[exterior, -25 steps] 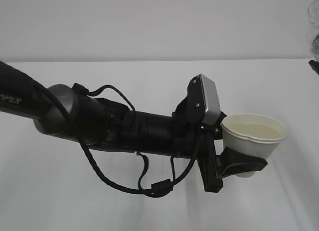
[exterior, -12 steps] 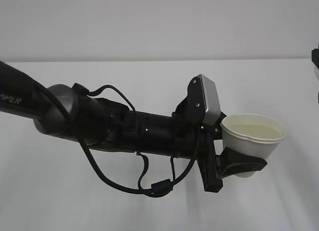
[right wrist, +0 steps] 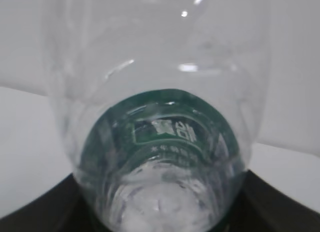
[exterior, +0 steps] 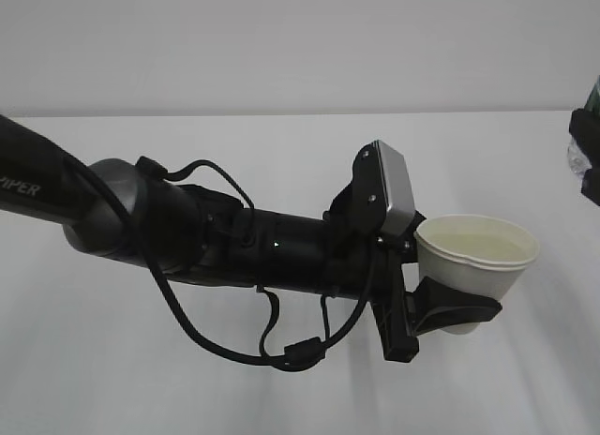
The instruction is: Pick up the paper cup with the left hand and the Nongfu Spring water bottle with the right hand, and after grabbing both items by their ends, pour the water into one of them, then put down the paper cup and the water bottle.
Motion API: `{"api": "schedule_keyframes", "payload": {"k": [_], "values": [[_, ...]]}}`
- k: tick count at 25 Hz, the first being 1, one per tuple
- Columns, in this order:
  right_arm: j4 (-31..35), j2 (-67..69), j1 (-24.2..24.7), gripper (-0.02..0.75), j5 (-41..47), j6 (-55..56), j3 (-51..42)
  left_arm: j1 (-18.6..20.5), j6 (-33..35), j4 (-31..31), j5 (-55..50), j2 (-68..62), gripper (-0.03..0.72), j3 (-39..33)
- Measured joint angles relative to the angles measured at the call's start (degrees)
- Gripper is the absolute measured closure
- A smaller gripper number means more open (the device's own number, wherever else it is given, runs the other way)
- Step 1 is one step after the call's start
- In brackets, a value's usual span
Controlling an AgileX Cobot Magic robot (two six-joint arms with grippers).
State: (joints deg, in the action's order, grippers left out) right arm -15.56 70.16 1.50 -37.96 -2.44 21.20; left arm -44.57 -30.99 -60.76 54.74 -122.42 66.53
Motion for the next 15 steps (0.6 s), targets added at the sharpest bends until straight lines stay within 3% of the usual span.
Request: {"api": "schedule_keyframes", "payload": {"k": [15], "values": [[0.14,20.16,0.00,0.291,-21.14,6.59,-1.37,1.55,0.00,0.09,-0.13,0.00,0.265,0.00]]}}
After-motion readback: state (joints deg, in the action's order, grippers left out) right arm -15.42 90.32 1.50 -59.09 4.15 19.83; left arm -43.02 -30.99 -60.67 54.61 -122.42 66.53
